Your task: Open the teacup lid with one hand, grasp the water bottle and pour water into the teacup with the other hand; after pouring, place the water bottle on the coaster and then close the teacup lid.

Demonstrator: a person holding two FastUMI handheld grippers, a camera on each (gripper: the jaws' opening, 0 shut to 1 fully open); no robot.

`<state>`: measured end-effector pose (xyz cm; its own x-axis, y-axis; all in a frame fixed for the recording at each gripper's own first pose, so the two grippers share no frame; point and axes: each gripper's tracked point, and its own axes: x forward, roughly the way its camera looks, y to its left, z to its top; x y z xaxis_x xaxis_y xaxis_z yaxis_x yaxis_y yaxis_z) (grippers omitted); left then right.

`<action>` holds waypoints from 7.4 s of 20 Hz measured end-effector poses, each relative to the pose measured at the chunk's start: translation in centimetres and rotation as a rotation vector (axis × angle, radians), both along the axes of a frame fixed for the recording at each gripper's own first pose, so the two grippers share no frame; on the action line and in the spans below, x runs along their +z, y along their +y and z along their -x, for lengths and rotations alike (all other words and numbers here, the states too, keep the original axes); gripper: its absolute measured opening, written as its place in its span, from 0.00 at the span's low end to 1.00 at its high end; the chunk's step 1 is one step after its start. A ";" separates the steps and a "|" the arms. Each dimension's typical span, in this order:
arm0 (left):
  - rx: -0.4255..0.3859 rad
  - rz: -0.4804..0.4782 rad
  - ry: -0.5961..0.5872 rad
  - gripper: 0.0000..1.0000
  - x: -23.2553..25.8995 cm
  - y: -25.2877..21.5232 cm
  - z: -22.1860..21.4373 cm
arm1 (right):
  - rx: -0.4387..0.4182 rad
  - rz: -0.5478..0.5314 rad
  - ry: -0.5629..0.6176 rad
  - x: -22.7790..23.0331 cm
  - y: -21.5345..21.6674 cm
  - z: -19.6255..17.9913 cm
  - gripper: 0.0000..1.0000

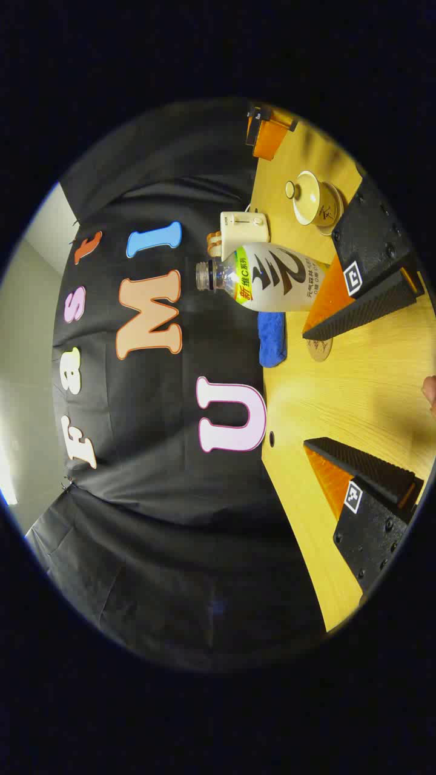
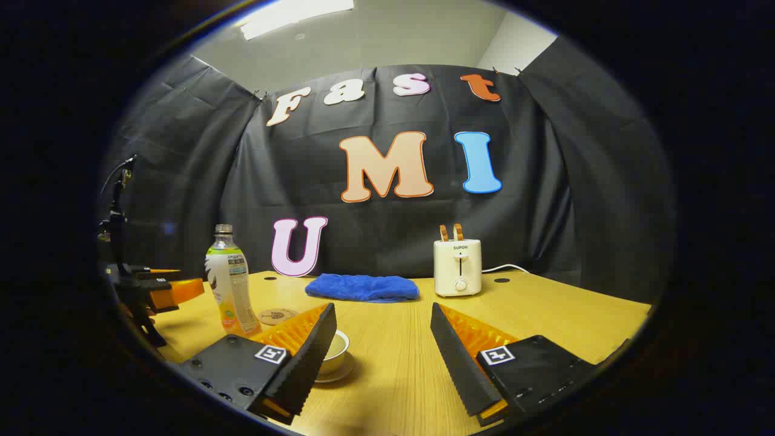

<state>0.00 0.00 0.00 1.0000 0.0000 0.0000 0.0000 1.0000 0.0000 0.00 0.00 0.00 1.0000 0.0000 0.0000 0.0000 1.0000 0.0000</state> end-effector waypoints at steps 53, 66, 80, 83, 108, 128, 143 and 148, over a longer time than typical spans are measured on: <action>-0.027 0.004 -0.003 0.94 -0.3 -0.2 -1.1 | 0.137 0.024 0.073 -0.4 4.3 -1.9 0.95; -0.027 0.005 -0.002 0.94 -0.4 -0.2 -1.1 | 0.250 0.156 0.212 -3.8 8.8 -2.9 0.91; -0.027 0.006 -0.002 0.94 -0.5 -0.2 -1.1 | 0.276 0.203 0.250 -4.9 10.0 -3.0 0.58; -0.026 0.006 -0.003 0.94 -0.5 -0.2 -1.1 | 0.280 0.196 0.260 -5.0 9.9 -3.0 0.58; -0.063 0.012 -0.004 0.94 -0.4 -1.0 -0.9 | 0.249 0.112 0.196 -2.5 9.2 -3.6 0.29; -0.330 0.048 0.085 0.94 -1.5 -8.7 0.4 | 0.196 -0.012 0.119 1.4 4.5 -2.2 0.28; -0.331 0.028 0.122 0.77 -2.2 -10.9 -2.0 | 0.128 -0.062 0.079 3.7 -0.1 -1.2 0.27; -0.340 0.024 0.117 0.64 -2.0 -11.2 -2.3 | 0.117 -0.065 0.067 4.4 -0.7 -0.9 0.28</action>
